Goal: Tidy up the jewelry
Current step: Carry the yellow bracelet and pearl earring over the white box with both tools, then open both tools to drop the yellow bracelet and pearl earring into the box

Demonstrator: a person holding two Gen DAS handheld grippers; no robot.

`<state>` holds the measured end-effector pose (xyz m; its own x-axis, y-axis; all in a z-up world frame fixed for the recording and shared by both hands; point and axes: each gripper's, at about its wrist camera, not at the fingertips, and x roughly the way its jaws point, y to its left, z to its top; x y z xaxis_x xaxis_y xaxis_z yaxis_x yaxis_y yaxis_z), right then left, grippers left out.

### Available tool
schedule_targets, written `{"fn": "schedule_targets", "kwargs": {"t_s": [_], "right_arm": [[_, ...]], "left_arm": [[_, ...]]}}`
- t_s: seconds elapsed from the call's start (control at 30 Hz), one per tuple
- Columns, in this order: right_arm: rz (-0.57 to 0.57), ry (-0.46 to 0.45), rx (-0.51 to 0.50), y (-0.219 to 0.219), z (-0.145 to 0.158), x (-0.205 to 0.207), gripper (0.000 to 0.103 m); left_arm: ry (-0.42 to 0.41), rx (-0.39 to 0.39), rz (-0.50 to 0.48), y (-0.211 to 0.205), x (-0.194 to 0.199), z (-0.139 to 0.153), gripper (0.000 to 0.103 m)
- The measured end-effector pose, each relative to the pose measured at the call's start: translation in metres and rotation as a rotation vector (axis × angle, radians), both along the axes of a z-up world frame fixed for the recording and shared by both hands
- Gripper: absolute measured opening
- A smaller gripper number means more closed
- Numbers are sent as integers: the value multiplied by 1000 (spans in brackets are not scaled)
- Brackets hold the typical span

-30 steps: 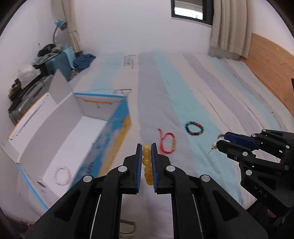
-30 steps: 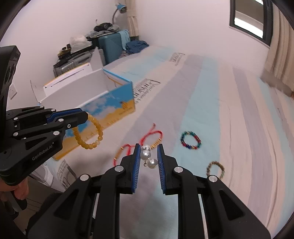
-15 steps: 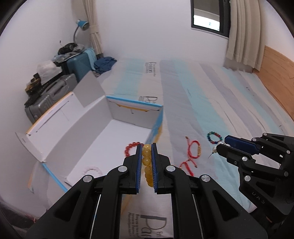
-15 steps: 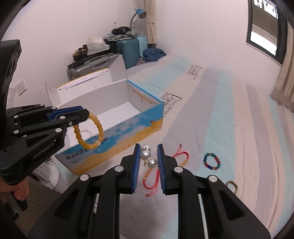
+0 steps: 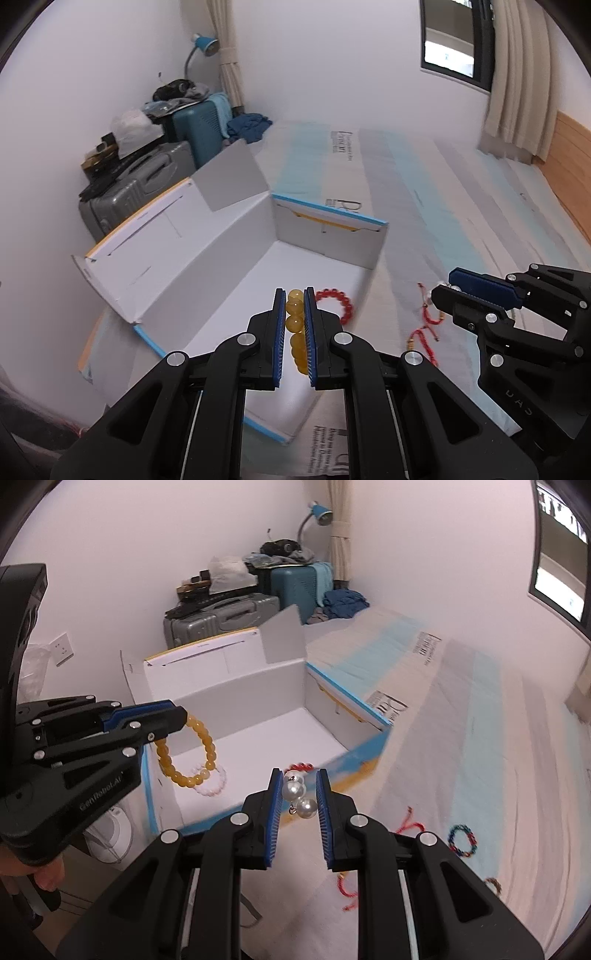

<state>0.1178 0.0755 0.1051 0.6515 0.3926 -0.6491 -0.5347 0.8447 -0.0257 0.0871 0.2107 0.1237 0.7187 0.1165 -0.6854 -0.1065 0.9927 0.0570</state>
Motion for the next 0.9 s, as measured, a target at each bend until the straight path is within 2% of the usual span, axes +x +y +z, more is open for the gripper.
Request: {"fn": "schedule_targets", "kwargs": {"t_s": [0.23,0.5,0.7,0.9], "right_arm": [[58,9,-2,40,-2,11,17],[103,52,-20,74,-19,22,17],[125,111,-66,90,-40,38,17],[139,200,-133,105,-70,60,17]], "left_arm": [[20,-8,49,33,0,-10,9],[54,-16,89,63,7,-27,9],[121,-19,112,84,23,-50,9],[224,-45,111,99,46,-80,9]]}}
